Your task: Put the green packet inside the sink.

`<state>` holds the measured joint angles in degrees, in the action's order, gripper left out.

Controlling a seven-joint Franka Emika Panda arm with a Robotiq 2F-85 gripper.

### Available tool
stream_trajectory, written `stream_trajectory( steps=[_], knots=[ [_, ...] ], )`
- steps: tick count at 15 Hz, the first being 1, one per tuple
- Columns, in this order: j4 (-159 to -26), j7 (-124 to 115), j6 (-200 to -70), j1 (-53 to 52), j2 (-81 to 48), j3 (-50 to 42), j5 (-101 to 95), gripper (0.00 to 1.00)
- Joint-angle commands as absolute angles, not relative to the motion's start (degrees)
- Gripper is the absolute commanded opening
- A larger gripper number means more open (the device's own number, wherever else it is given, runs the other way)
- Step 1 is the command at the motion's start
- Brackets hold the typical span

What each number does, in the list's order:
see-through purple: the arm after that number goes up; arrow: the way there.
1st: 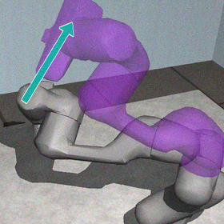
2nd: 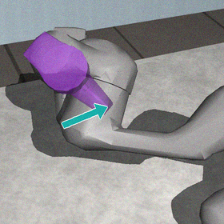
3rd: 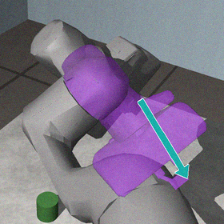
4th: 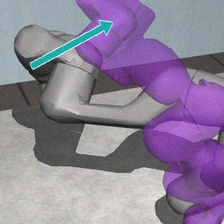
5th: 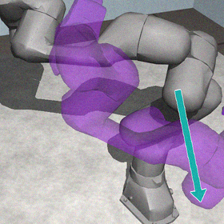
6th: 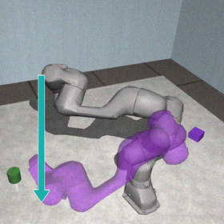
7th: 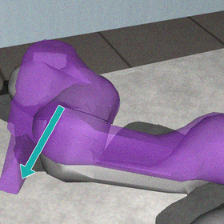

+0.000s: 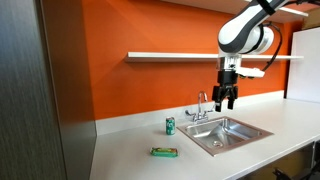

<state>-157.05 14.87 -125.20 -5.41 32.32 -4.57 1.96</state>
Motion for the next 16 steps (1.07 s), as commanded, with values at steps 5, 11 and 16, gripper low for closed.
stream_trajectory(
  steps=[5,11,16],
  knots=[
    [-149.0,17.3,-131.1,-10.6,17.1,0.9,1.9,1.00],
    [-141.2,22.3,-137.5,-10.7,3.8,2.0,2.1,1.00],
    [-133.7,25.5,-140.5,-9.8,-6.9,3.8,2.7,1.00]
  ],
)
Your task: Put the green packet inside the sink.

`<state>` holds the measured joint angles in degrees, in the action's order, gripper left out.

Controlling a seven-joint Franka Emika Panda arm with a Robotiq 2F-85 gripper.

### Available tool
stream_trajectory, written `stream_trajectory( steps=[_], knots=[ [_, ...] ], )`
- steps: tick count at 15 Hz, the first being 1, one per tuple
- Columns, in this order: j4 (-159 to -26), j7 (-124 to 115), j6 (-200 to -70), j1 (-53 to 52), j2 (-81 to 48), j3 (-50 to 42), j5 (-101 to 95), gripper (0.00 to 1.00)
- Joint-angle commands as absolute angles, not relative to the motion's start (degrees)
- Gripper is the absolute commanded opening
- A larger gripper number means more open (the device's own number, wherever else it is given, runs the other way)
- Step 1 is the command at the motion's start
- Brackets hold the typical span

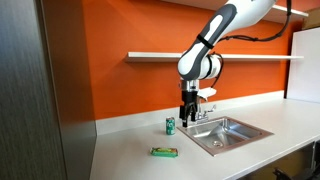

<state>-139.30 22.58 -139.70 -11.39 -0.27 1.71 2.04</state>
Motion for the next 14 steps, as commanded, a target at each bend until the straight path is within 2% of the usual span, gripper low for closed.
stream_trajectory(
  steps=[1,14],
  knots=[
    [-132.4,25.7,-140.3,-9.6,-8.6,4.3,2.7,1.00],
    [-126.3,25.0,-139.5,-8.9,-18.3,12.1,4.0,1.00]
  ],
)
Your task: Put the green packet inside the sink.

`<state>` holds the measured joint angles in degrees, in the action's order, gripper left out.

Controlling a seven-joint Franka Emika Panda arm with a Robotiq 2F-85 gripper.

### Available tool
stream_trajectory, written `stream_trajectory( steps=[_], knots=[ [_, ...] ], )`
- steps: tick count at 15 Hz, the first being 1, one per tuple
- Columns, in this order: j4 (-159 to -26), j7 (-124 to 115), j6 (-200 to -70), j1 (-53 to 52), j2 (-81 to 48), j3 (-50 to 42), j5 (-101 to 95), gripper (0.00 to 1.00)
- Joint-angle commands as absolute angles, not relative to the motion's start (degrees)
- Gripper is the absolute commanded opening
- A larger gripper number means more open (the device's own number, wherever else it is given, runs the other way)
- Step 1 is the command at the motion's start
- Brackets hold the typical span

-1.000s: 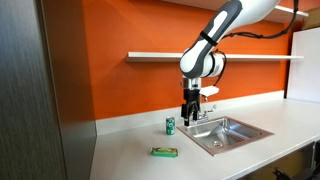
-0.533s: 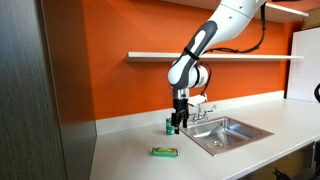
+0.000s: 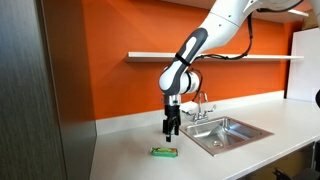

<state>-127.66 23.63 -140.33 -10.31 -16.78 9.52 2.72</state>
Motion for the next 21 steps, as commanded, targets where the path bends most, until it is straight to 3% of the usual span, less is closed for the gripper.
stream_trajectory(
  steps=[1,21],
  knots=[
    [-126.3,25.0,-139.5,-8.9,-18.7,12.7,4.1,1.00],
    [-125.5,23.3,-140.2,-9.2,-21.9,14.6,2.5,1.00]
  ],
)
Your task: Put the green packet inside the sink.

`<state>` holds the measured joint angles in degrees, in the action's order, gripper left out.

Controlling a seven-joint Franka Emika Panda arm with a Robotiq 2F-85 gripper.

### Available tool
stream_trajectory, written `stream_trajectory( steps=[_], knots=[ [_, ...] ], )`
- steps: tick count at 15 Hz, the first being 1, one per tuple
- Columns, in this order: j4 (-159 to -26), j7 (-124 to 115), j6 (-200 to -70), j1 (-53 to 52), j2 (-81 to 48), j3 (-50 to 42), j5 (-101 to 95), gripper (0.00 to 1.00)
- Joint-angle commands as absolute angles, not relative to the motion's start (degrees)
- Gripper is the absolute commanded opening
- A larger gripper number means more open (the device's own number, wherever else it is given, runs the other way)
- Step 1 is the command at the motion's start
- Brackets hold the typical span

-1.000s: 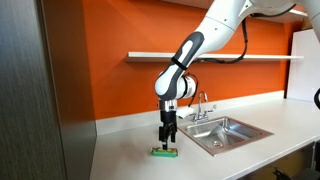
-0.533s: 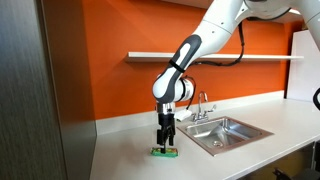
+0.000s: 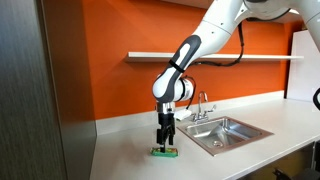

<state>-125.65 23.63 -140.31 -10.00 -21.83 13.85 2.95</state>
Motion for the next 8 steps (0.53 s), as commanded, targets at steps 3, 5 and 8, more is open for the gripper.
stream_trajectory(
  steps=[3,5,8],
  knots=[
    [-125.5,23.3,-140.2,-9.2,-21.9,14.6,2.5,1.00],
    [-125.5,23.5,-140.3,-9.2,-22.2,14.6,2.2,1.00],
    [-125.7,23.7,-140.7,-9.2,-22.3,14.5,1.8,1.00]
  ],
)
